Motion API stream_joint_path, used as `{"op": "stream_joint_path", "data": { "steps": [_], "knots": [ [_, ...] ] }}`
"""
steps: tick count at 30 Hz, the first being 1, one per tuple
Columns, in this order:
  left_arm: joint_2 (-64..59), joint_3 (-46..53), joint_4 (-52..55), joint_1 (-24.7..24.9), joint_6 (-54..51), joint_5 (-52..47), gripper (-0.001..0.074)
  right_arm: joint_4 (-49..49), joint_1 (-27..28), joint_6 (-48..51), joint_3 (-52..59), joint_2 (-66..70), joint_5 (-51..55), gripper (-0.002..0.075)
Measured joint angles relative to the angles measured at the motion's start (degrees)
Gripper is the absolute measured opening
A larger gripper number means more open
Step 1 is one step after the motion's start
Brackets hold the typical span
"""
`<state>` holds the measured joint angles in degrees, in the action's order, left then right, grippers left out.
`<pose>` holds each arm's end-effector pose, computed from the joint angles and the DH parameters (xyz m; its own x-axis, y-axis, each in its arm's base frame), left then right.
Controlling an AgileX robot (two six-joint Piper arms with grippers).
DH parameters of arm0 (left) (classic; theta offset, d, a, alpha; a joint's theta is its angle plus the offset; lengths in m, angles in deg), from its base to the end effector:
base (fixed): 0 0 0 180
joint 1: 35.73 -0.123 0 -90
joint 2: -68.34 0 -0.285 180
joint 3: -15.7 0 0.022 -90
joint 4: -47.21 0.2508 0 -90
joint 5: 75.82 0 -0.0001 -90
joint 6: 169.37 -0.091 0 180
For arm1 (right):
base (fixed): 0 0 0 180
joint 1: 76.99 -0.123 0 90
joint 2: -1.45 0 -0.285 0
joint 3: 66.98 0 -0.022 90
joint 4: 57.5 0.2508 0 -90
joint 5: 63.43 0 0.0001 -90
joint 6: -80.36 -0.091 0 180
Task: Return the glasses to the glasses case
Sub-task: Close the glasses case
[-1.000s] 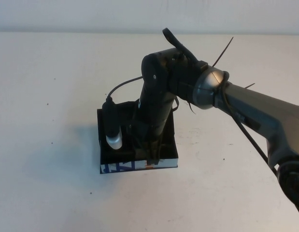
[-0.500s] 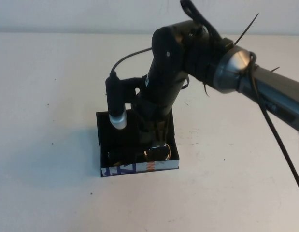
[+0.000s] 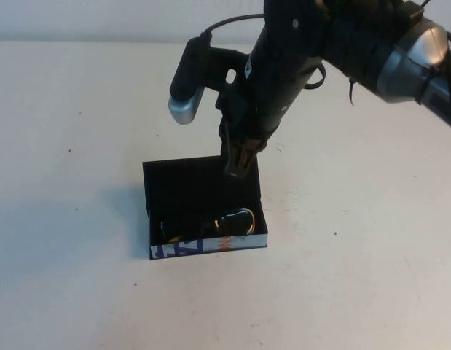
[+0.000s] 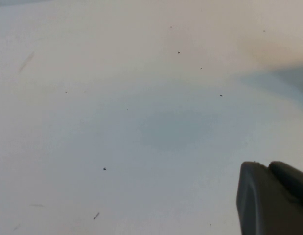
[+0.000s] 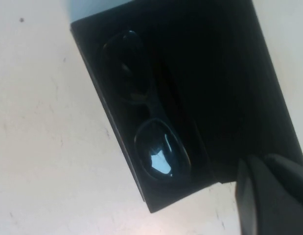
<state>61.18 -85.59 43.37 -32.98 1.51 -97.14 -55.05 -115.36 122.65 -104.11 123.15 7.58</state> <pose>0.0525 -0.0047 0.1716 -0.2862 0.1104 -0.9518 0.0993 0.9914 0.0851 0.3387 0.2728 0.3283 -0.1151 -0.9354 -0.3342 -0.9473 0.2046 -0.2465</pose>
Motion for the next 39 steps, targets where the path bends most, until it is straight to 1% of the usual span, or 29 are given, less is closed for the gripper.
{"op": "stream_joint_path", "data": {
  "steps": [9,12,14,17,19,22,27,30,33,36,39],
  "knots": [
    [0.00,0.00,0.24,0.00,-0.13,-0.04,-0.0001,0.76,1.02,-2.01,0.00,-0.10,0.12,-0.0011],
    [0.00,0.00,1.96,0.00,0.48,2.51,-0.0001,0.89,1.02,-2.12,0.00,-0.09,0.12,-0.0011],
    [0.00,0.00,-1.25,0.00,5.63,7.29,-0.0001,0.89,1.02,-2.25,0.00,-0.09,0.12,-0.0011],
    [0.00,0.00,-11.68,0.00,17.06,13.16,-0.0001,0.89,1.02,-2.95,0.00,-0.09,0.12,-0.0011],
    [0.00,0.00,-16.47,0.00,21.50,15.04,-0.0001,1.01,1.02,-3.49,0.00,-0.09,0.12,-0.0011],
    [0.00,0.00,-19.43,0.00,24.17,16.74,-0.0001,1.25,1.02,-3.61,0.00,-0.09,0.21,-0.0011],
    [0.00,0.00,-20.16,0.00,24.75,18.63,-0.0001,2.58,1.02,-3.65,0.00,-0.09,0.21,-0.0011],
    [-0.51,-2.09,-20.16,0.89,22.67,12.04,-0.0001,3.12,1.02,-3.65,0.00,-0.09,0.21,-0.0011],
    [-5.96,-7.08,-21.58,3.48,16.57,5.09,-0.0001,3.34,1.02,-4.18,0.00,-0.09,0.21,-0.0011],
    [-14.65,-12.76,-25.48,6.99,6.14,1.31,-0.0001,3.34,1.02,-6.94,0.00,-0.09,0.21,-0.0011],
    [-25.33,-17.65,-31.71,11.11,-5.67,-0.10,-0.0001,3.34,1.02,-10.03,0.00,-0.09,0.11,-0.0011]
  ]
}}
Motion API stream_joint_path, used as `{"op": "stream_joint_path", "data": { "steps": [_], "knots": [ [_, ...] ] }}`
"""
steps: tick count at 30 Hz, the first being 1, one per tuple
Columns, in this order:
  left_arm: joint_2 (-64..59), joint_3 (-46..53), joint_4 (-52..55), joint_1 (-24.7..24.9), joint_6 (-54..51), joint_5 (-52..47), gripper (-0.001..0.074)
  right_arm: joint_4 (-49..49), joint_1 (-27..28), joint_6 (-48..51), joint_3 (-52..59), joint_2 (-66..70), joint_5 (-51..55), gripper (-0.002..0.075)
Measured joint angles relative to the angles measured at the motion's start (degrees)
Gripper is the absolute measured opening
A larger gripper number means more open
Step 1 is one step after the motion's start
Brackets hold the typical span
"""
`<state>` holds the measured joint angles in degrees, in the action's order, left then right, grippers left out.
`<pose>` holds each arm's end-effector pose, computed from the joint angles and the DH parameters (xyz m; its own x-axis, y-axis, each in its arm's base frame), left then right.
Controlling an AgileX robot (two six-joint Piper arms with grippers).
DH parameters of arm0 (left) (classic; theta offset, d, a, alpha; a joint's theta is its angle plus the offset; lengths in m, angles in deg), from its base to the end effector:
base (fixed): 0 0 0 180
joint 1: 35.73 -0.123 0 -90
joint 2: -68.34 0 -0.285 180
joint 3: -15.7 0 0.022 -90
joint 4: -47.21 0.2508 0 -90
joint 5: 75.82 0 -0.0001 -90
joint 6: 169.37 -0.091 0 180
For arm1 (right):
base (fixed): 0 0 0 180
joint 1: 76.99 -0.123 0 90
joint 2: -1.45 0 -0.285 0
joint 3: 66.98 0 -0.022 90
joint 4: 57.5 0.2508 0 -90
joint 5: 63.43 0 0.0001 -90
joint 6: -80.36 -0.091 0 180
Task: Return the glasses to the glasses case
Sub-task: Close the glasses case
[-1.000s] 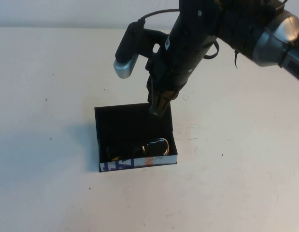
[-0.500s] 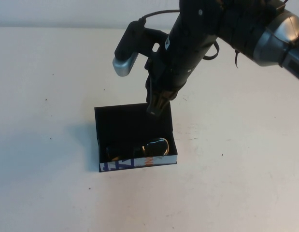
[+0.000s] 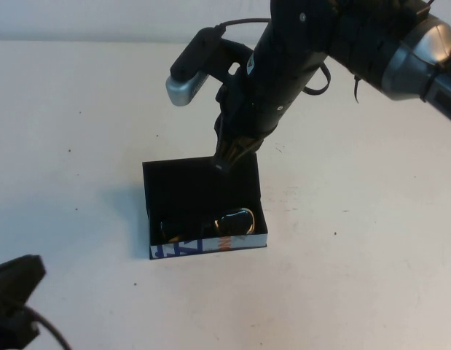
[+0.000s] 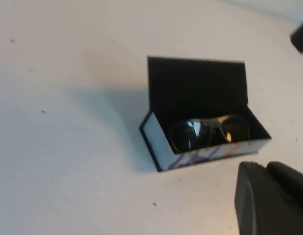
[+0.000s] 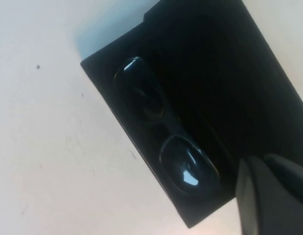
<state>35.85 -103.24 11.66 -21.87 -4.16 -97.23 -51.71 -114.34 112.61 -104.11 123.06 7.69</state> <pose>0.0868 -0.0414 0.2502 -0.4706 -0.2090 -0.8572 0.2897 0.8811 -0.3738 0.3400 0.2704 0.3293 -0.3029 -0.8643 -0.4016 -0.9139 0.3829 -0.1346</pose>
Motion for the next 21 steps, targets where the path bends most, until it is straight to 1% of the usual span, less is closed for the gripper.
{"op": "stream_joint_path", "data": {
  "steps": [3,8,10,14,18,21],
  "knots": [
    [-12.11,-2.94,-8.35,3.84,-13.23,0.20,-0.0001,0.00,0.00,-2.86,0.00,0.00,-0.36,-0.0011],
    [-30.18,-6.11,-26.73,11.14,-39.66,4.71,-0.0001,-0.93,0.00,-8.07,0.00,0.00,-1.37,-0.0011],
    [-36.51,-7.84,-31.92,13.64,-46.81,5.61,-0.0001,-1.65,0.00,-9.42,0.00,0.00,-1.61,-0.0011],
    [-48.55,-12.01,-37.08,17.05,-53.79,5.96,-0.0001,-2.14,0.00,-11.19,0.00,0.00,-1.74,-0.0011],
    [-55.97,-15.66,-40.79,17.44,-59.84,5.63,-0.0001,-2.25,0.00,-12.57,0.00,0.00,-2.68,-0.0011],
    [-59.56,-17.24,-48.43,17.44,-68.77,5.68,-0.0001,-2.25,0.24,-13.76,0.00,0.24,-4.77,-0.0011]
  ]
}}
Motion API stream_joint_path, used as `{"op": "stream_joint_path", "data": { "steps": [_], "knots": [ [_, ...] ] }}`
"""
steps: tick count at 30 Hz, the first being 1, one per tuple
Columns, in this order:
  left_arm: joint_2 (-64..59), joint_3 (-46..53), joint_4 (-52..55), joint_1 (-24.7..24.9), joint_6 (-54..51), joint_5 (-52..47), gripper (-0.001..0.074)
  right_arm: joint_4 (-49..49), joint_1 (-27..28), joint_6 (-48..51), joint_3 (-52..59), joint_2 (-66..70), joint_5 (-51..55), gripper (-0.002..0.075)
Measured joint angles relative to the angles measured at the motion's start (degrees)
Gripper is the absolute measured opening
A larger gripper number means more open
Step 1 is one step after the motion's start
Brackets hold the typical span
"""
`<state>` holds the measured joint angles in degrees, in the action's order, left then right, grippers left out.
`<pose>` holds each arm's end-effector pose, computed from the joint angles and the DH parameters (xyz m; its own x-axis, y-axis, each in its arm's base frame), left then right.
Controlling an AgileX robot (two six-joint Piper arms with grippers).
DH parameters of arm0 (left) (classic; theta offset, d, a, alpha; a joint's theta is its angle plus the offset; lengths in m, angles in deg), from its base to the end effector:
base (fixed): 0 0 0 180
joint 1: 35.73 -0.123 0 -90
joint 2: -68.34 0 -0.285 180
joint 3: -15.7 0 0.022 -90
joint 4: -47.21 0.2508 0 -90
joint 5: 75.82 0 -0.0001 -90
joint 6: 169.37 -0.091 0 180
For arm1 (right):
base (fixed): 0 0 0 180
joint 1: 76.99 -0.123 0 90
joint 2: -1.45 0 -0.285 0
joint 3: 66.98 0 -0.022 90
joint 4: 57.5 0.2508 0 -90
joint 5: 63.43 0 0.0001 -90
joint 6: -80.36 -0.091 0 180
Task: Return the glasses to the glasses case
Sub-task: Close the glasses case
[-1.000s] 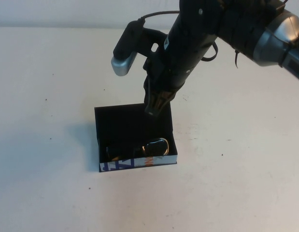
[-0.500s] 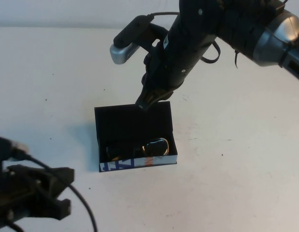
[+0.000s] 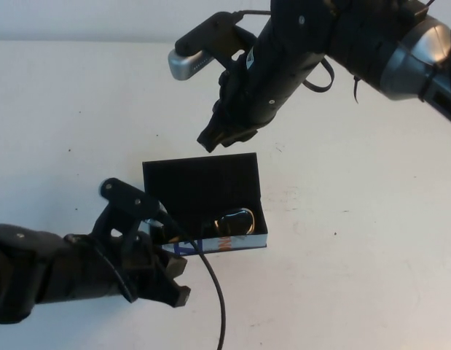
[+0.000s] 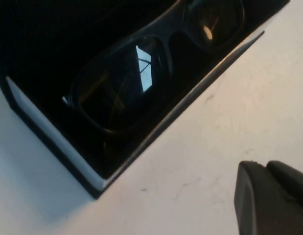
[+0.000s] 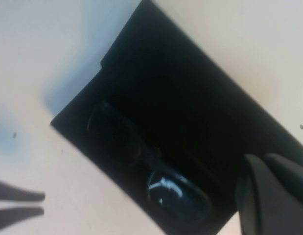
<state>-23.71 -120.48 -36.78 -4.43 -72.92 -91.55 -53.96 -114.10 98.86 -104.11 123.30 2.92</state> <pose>0.2091 -0.1560 0.1785 -0.6329 0.3807 -0.6741 0.6535 0.7297 -0.2014 0.3494 0.2708 0.3305 -0.4836 -0.7335 -0.4775 -0.8016 0.5903 -0.0949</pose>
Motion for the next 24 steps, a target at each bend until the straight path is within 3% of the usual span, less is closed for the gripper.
{"op": "stream_joint_path", "data": {
  "steps": [4,8,24],
  "knots": [
    [-3.41,-0.48,-11.89,0.00,-17.06,-0.12,-0.0001,0.72,2.17,-3.50,0.00,1.56,-3.28,-0.0011],
    [-6.02,-0.70,-14.03,0.00,-23.91,-0.46,-0.0001,3.74,4.97,-4.49,0.00,3.35,-5.65,-0.0011],
    [-13.35,-5.79,-14.52,0.00,-31.60,-1.38,-0.0001,6.82,5.85,-4.63,0.00,7.87,-14.82,-0.0011]
  ]
}}
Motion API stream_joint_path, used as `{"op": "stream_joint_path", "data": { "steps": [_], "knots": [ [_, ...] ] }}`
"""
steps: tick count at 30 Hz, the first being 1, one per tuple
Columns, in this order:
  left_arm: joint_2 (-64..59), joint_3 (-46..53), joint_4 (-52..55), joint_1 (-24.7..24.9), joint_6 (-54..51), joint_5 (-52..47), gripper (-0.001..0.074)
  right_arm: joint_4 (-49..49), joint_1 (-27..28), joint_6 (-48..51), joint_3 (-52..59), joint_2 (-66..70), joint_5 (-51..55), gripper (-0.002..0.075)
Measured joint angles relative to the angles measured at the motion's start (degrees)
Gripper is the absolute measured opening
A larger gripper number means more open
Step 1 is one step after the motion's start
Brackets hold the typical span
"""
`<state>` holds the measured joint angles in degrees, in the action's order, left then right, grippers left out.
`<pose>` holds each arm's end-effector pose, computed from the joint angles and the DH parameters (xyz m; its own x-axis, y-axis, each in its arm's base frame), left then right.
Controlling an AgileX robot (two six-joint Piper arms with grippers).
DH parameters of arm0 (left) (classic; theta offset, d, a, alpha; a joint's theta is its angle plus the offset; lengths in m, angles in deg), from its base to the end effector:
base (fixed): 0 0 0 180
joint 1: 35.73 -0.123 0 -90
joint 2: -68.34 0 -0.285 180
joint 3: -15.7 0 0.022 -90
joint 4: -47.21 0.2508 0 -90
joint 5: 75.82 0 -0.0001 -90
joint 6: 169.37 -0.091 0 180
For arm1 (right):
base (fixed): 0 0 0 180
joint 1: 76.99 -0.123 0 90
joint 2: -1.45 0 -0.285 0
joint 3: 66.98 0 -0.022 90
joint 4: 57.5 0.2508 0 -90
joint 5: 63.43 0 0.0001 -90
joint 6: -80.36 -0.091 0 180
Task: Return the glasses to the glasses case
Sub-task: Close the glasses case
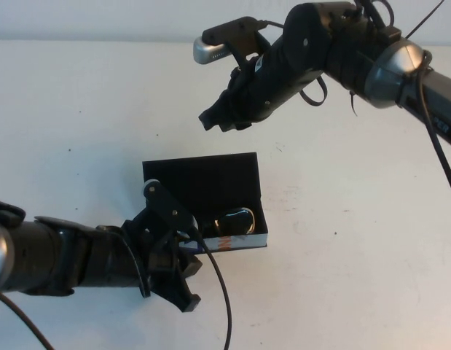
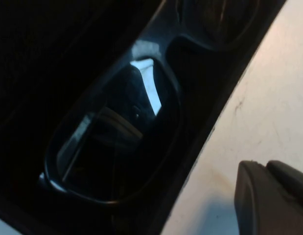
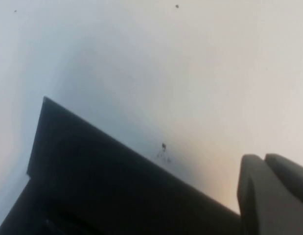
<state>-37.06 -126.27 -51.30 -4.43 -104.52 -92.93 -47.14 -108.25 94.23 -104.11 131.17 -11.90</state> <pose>0.2406 -0.1774 0.1420 -0.4528 0.5887 -0.6696 0.8133 0.5804 -0.0397 0.4096 0.2637 0.2802 -0.6077 -0.5177 -0.6022 -0.6687 0.7427 0.0363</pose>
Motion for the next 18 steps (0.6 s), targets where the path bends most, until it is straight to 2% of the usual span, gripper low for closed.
{"op": "stream_joint_path", "data": {
  "steps": [11,18],
  "knots": [
    [-0.42,-1.05,-0.09,0.08,-1.23,0.89,-0.0001,0.35,0.38,0.00,-2.68,6.57,-6.00,-0.0011],
    [-0.45,-1.05,-0.09,0.08,-1.49,0.96,-0.0001,1.30,0.51,0.00,-11.33,12.56,1.60,-0.0011]
  ]
}}
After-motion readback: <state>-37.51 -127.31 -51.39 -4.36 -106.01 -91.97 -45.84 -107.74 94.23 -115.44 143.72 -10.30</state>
